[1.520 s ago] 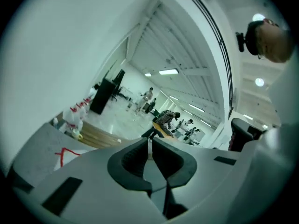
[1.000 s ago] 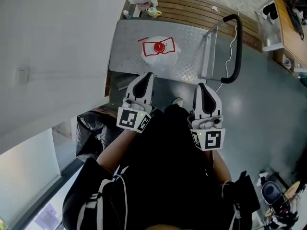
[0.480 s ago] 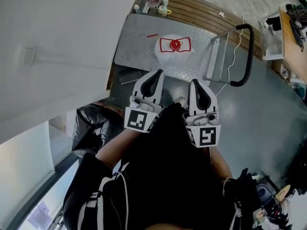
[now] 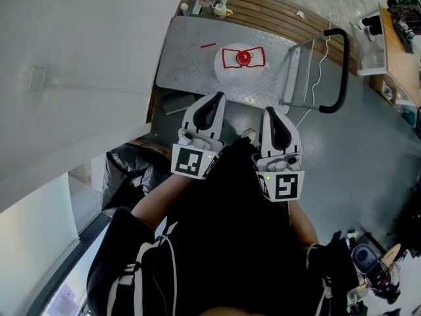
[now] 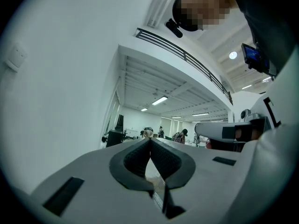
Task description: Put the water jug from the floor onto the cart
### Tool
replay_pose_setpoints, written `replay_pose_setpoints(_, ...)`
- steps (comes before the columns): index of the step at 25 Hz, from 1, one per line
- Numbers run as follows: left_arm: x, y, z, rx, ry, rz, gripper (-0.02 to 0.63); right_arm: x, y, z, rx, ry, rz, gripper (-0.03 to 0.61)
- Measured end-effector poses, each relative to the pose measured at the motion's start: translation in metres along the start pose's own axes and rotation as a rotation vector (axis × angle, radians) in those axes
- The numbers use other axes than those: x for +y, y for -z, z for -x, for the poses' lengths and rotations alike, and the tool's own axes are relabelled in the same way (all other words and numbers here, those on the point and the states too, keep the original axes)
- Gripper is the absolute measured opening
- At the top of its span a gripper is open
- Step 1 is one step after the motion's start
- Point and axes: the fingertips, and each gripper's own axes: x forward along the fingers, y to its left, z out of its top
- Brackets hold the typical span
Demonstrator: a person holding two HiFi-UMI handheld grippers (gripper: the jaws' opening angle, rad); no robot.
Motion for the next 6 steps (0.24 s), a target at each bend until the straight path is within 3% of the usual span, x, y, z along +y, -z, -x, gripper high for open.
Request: replay_pose_setpoints(6, 0.013, 0.007, 0.002, 0.01, 0.009, 0.003, 0.017, 0.009, 0.008, -0.007, 0.008, 0.003, 0.006, 0.014)
